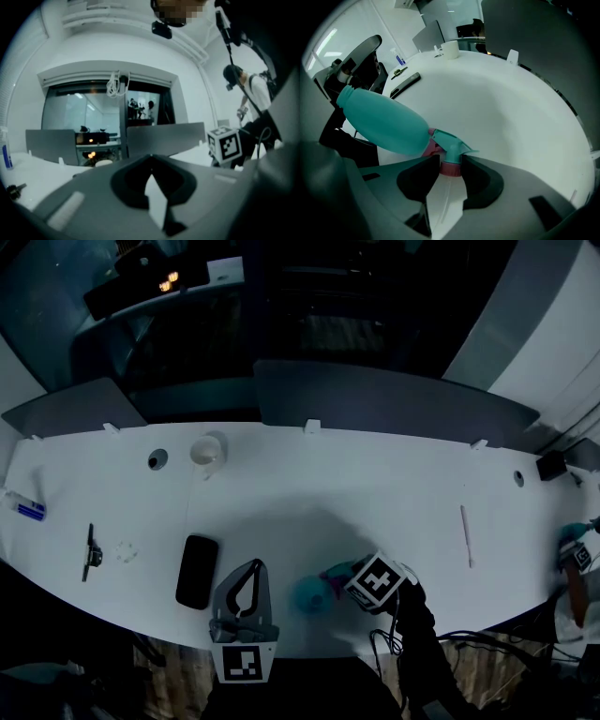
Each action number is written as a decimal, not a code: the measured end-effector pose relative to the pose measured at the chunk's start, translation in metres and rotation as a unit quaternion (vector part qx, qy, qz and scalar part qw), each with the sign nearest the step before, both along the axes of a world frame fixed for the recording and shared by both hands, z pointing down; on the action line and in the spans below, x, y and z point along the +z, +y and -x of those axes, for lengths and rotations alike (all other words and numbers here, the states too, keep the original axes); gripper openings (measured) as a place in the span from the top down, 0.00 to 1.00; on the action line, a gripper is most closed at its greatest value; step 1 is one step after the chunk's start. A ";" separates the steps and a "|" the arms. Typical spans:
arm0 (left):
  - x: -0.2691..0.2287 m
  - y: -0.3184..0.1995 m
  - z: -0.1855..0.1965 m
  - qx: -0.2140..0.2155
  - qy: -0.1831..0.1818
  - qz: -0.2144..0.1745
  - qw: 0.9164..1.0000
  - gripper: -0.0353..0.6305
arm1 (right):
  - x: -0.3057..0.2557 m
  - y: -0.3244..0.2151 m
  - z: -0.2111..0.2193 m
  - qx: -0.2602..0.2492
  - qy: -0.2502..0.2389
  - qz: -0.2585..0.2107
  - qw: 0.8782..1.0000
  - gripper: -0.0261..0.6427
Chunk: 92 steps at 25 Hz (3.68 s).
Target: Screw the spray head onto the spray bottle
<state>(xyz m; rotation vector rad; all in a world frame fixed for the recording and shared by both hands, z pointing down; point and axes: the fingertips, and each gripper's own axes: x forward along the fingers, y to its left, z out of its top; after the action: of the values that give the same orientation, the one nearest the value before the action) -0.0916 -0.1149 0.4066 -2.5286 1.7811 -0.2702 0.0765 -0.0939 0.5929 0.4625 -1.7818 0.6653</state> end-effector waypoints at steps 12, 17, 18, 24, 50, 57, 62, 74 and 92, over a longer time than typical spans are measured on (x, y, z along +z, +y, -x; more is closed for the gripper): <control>-0.005 0.004 -0.007 0.000 0.008 -0.009 1.000 0.94 | 0.003 0.001 -0.006 -0.055 0.065 -0.002 0.996 0.74; -0.005 0.007 -0.001 -0.005 0.005 -0.010 1.000 0.94 | -0.015 -0.006 -0.006 0.048 -0.078 -0.052 0.994 0.74; -0.006 0.007 0.000 -0.007 0.008 -0.011 1.000 0.94 | -0.025 -0.009 -0.007 0.062 -0.105 -0.072 0.990 0.74; -0.017 0.006 -0.008 -0.004 0.026 -0.020 0.999 0.94 | -0.116 -0.024 0.004 0.061 -0.258 -0.281 0.922 0.75; -0.057 0.004 -0.077 0.105 0.080 -0.046 0.990 0.94 | -0.209 0.030 0.059 -0.069 -0.420 -0.397 0.813 0.74; -0.056 0.004 -0.085 0.117 0.064 -0.052 0.990 0.94 | -0.204 0.026 0.056 -0.065 -0.402 -0.405 0.818 0.75; -0.058 0.001 -0.065 0.082 0.061 -0.056 0.993 0.94 | -0.214 0.020 0.044 -0.029 -0.411 -0.414 0.812 0.75; 0.019 0.054 -0.050 0.166 0.056 0.027 0.984 0.40 | -0.216 0.010 0.026 0.007 -0.393 -0.423 0.816 0.75; 0.127 0.065 -0.114 0.260 -0.002 0.120 0.958 0.24 | -0.209 0.027 0.026 0.013 -0.377 -0.421 0.825 0.75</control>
<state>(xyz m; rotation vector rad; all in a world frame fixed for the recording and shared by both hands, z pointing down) 0.0219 -0.0502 0.5333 -3.0363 1.0665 -0.4845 0.0509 -0.0666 0.3837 0.8920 -2.8250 -0.0119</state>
